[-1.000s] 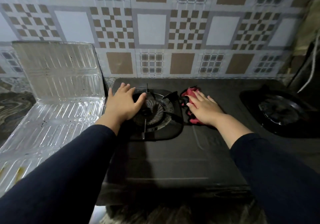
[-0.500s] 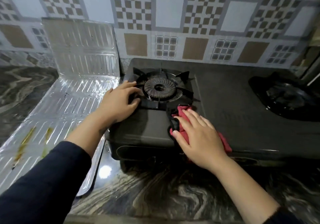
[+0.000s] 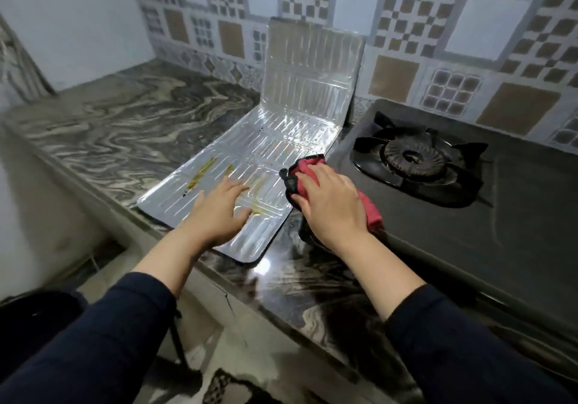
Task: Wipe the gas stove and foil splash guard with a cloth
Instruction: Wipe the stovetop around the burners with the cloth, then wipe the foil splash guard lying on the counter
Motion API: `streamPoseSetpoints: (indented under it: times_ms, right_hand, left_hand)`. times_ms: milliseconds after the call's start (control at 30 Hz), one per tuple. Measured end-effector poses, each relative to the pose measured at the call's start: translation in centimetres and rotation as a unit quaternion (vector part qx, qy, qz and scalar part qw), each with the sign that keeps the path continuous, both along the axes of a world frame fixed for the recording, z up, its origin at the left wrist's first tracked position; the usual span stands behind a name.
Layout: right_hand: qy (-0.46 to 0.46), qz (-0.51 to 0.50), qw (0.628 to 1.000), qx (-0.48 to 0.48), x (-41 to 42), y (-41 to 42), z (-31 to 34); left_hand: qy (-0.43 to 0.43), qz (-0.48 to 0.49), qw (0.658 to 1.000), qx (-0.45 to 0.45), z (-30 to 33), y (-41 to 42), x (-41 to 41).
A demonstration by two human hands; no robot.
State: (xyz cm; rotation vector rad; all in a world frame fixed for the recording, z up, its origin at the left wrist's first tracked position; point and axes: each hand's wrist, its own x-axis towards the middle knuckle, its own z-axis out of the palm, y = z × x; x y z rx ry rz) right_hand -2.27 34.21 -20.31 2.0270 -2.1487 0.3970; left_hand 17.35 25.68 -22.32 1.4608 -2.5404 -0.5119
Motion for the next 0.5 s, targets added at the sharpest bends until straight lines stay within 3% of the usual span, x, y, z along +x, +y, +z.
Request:
streamPoseSetpoints:
  times_ms: [200,300,500]
  right_hand:
    - [0.012,0.123,0.992,0.006,3.4,-3.9,0.4]
    - [0.029,0.141,0.989,0.033,5.3,-6.5,-1.1]
    - [-0.023,0.16,0.982,0.098,8.7,-9.9,-6.8]
  left_hand:
    - [-0.082,0.097,0.991,0.05,-2.4,0.9,4.3]
    - [-0.11,0.114,0.985,0.064,-3.6,0.5,5.2]
    - [-0.207,0.131,0.967,0.071,-5.7,-3.1,6.8]
